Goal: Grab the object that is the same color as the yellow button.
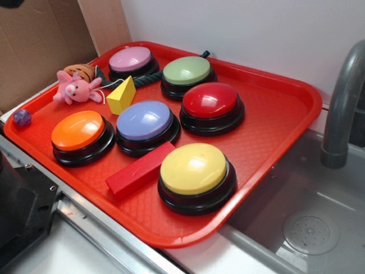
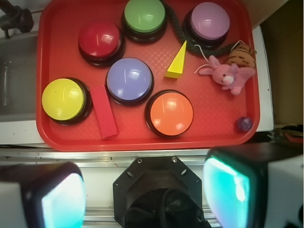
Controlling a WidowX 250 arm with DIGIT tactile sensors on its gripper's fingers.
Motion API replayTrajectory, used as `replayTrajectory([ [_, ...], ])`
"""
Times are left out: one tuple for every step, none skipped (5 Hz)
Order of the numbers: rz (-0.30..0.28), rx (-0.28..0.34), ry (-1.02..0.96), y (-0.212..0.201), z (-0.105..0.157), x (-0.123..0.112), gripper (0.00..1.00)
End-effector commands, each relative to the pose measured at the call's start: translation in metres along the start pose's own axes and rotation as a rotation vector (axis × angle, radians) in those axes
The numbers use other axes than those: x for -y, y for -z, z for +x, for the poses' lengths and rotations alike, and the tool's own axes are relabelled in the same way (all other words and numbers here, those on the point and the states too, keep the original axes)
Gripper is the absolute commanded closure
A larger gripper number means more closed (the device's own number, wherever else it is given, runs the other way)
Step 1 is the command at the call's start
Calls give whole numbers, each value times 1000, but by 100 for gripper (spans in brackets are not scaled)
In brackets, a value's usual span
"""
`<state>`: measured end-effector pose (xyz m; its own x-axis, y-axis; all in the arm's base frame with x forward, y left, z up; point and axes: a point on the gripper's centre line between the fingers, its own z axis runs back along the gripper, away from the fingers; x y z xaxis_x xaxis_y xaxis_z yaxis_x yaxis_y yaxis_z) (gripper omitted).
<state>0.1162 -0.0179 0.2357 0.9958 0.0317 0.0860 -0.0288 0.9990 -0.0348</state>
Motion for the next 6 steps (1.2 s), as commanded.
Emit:
replayTrajectory([
  [0, 0, 0, 0, 0, 0, 0],
  [-39, 32, -60, 20, 19, -8, 0],
  [-46, 0, -154, 52, 51, -23, 0],
  [-60, -26, -287, 87, 82, -40, 0],
  [-53, -2, -331, 127, 109, -53, 0],
  [-15, 29, -387, 156, 120, -61, 0],
])
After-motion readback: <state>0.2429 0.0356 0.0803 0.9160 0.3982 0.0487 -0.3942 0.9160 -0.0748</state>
